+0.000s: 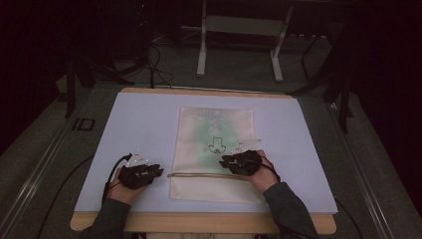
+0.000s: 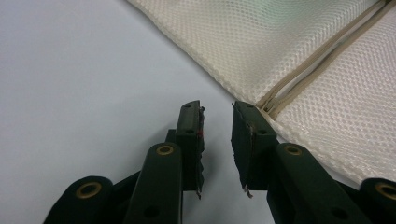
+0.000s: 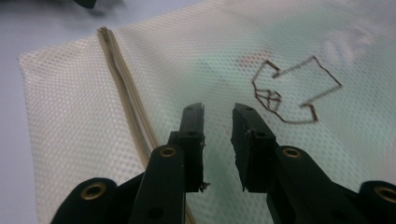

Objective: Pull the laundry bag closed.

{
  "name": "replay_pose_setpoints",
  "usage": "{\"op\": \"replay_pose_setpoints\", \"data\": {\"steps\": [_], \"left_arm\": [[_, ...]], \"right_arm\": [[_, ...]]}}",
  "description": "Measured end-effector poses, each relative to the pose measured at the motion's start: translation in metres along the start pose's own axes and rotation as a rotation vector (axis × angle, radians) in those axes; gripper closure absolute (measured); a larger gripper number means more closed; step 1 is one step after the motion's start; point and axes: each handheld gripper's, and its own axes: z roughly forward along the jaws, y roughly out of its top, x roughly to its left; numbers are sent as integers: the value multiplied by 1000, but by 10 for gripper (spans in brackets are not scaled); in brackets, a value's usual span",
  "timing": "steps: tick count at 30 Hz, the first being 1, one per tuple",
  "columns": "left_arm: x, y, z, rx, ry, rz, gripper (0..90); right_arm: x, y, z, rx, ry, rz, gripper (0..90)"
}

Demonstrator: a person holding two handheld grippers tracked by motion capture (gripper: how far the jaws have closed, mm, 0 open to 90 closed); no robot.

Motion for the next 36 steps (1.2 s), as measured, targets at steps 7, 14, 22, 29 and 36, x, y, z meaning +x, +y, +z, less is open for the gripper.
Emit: {"op": "replay_pose_setpoints", "data": {"steps": [7, 14, 22, 29, 36], "left_arm": [[2, -1, -2, -6, 2, -4, 715], [3, -1, -5, -14, 1, -12, 714], [5, -1, -5, -14, 0, -11, 712], [7, -1, -7, -21, 3, -21, 712], [10, -1, -9, -26, 8, -29, 709]], "right_arm": [[7, 14, 9, 12, 24, -45, 738], [11, 26, 18, 19, 45, -76, 742], [18, 37, 29, 37, 71, -108, 744], [22, 47, 37, 56, 85, -135, 749], [27, 55, 45, 66, 101, -165, 773]]}}
